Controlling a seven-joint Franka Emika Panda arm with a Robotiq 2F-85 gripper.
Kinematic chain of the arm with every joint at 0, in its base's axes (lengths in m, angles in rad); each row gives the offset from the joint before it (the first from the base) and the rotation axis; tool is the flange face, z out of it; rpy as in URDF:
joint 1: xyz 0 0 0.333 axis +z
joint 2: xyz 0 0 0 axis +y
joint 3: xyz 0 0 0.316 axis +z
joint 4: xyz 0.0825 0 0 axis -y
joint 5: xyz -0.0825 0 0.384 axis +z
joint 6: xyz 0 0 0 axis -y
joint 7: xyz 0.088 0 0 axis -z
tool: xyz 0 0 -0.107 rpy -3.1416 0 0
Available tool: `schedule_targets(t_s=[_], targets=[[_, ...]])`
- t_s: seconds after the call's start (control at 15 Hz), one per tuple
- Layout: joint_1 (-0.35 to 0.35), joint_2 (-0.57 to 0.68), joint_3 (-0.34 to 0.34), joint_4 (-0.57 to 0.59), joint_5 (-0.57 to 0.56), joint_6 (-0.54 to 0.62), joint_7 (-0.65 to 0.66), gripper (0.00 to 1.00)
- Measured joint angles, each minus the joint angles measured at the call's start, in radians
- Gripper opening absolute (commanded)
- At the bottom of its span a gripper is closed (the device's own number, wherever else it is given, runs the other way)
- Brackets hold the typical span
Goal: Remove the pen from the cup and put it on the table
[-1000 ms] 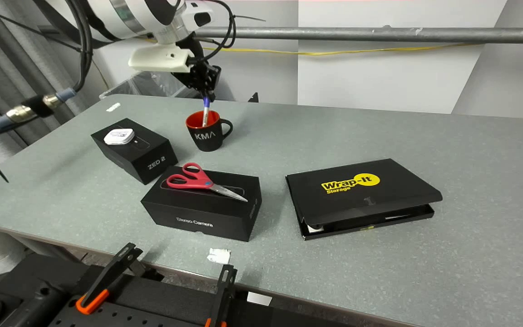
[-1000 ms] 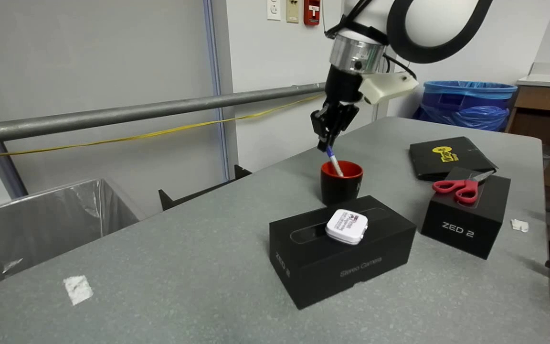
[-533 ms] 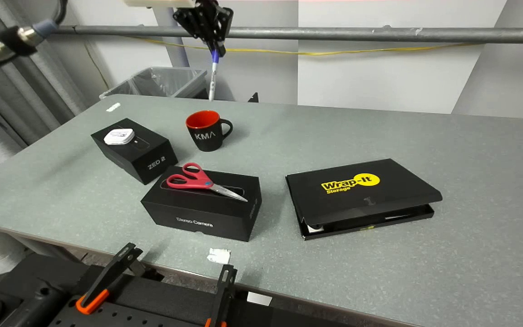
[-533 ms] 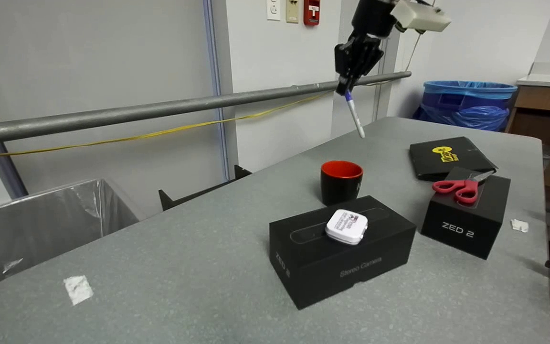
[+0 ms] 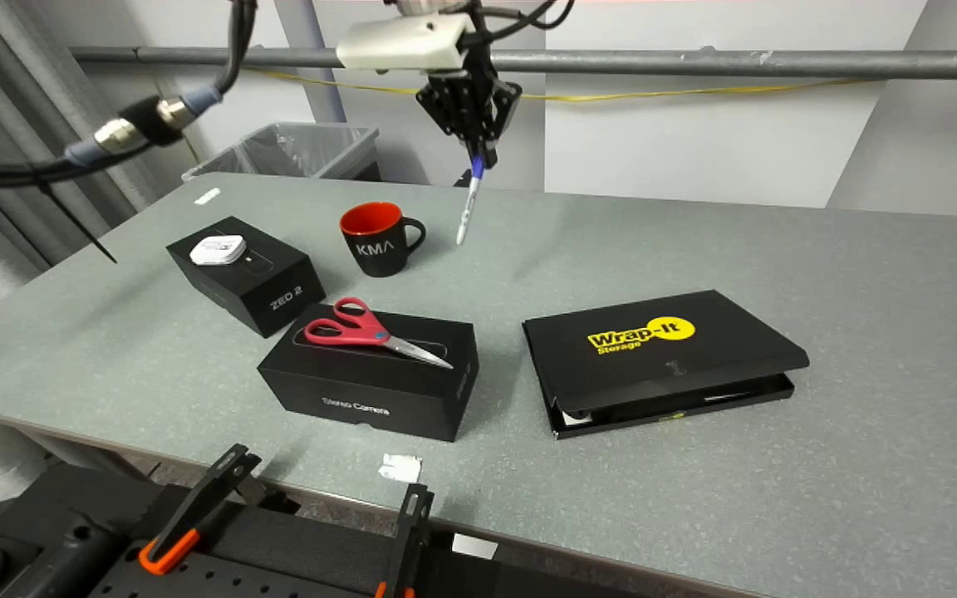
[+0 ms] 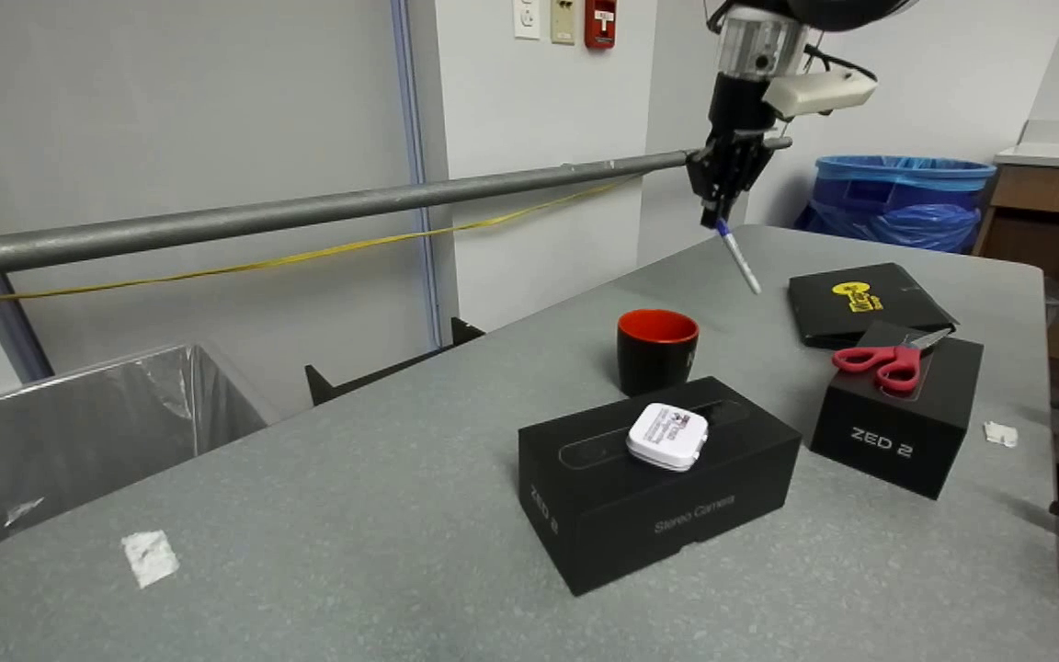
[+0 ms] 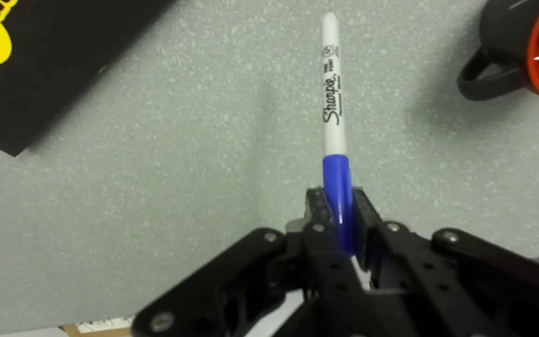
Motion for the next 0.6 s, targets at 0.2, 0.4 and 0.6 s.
schedule_targets(t_s=[0.2, 0.4, 0.6], targets=[[-0.003, 0.121, 0.009, 0.066, 0.006, -0.008, 0.0, 0.04], [0.003, 0.202, 0.017, 0.128, 0.007, -0.02, 0.0, 0.04], [0.005, 0.258, 0.026, 0.184, 0.007, -0.034, 0.0, 0.04]])
